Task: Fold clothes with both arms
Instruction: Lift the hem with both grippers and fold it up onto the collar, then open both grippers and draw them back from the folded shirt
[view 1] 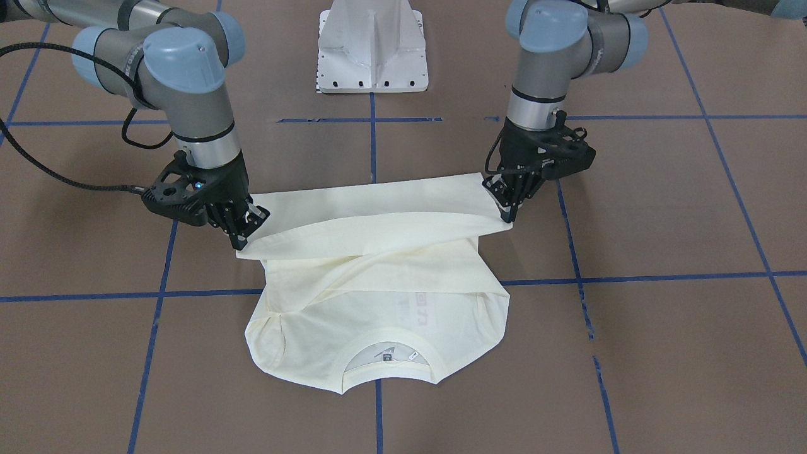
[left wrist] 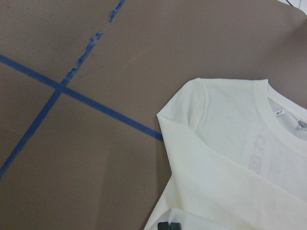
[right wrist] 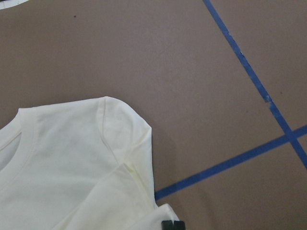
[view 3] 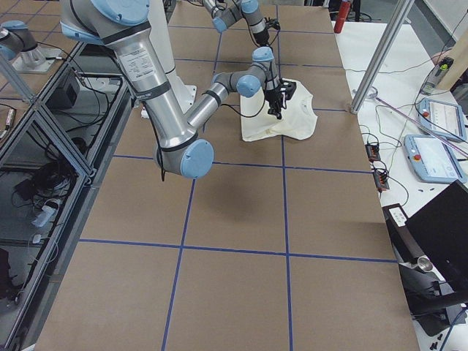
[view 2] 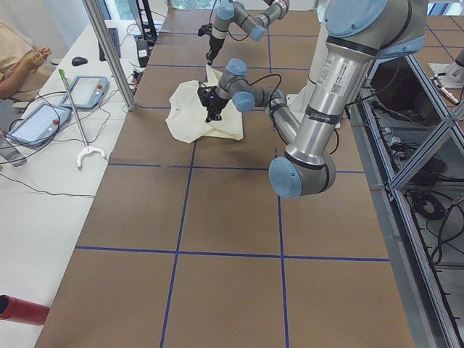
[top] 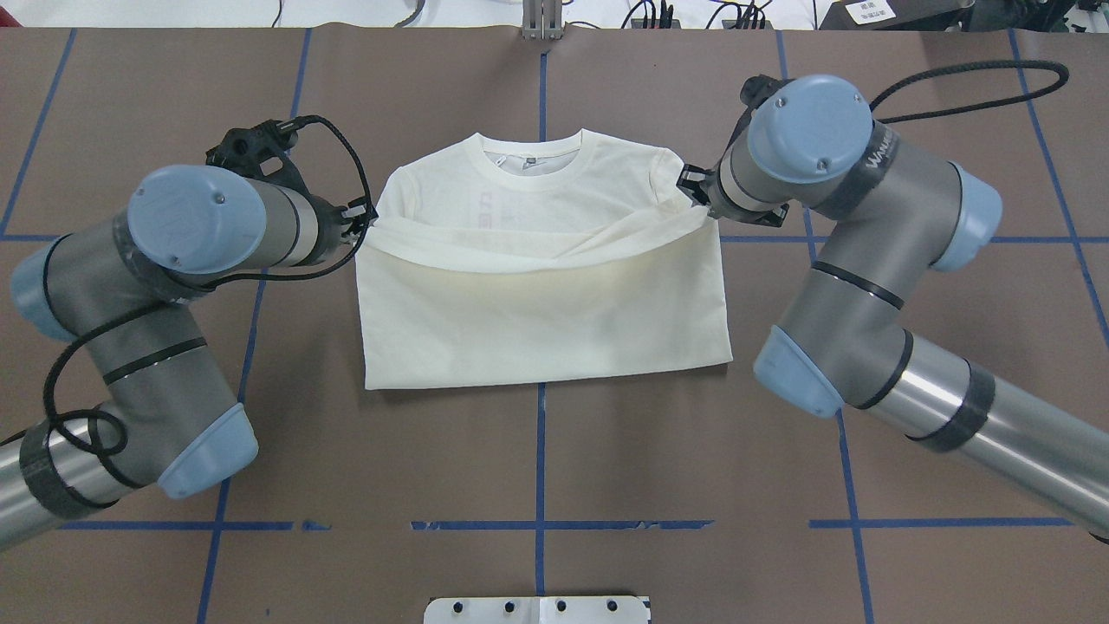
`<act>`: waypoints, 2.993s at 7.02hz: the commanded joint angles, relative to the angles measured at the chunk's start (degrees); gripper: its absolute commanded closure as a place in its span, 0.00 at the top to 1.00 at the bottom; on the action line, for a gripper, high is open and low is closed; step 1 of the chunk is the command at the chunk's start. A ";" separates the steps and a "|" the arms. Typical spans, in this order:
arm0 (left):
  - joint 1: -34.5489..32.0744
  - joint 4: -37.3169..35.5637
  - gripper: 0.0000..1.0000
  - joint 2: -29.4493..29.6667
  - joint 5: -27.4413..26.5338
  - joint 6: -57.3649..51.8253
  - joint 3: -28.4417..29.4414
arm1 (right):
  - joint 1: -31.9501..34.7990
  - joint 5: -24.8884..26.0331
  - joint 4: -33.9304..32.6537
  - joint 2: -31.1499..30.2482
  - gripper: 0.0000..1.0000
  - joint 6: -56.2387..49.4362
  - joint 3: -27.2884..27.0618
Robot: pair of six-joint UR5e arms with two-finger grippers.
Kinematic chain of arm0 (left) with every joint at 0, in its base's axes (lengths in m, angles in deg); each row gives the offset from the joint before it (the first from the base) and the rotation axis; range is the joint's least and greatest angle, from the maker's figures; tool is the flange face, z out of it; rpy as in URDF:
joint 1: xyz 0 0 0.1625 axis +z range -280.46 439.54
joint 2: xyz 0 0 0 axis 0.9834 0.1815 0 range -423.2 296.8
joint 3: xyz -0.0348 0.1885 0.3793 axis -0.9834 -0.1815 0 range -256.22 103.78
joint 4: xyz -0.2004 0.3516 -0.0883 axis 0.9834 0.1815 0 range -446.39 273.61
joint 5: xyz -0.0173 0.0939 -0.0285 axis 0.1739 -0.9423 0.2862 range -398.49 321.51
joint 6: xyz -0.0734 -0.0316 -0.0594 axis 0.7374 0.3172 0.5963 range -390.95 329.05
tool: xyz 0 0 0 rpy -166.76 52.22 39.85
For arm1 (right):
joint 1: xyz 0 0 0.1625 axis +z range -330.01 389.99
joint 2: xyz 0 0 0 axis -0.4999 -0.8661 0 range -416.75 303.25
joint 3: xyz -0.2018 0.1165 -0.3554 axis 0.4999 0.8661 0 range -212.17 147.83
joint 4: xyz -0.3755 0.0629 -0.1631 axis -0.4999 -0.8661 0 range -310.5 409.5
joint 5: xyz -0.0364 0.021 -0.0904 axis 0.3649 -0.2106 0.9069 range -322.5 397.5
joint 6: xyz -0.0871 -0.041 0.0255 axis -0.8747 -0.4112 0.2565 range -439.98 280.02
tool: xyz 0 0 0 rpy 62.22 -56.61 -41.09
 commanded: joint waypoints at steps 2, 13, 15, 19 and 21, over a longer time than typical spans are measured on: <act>-2.47 12.97 0.00 6.02 -0.32 -0.78 17.72 | 2.35 -0.05 12.19 5.89 0.00 -3.01 17.30; -3.52 19.17 0.25 5.78 0.20 -5.53 16.69 | 2.71 -1.79 20.18 1.74 1.00 -2.31 15.51; -3.62 18.91 0.28 4.29 3.27 -5.09 11.56 | -0.52 -2.69 20.27 -7.77 1.00 7.63 2.13; -3.62 19.44 0.37 3.49 3.72 -4.82 6.72 | -8.01 0.92 24.93 -18.60 1.00 22.71 -6.87; -3.53 19.00 0.40 3.57 3.64 -4.04 6.18 | -11.69 4.07 24.93 -18.79 1.00 28.78 -6.70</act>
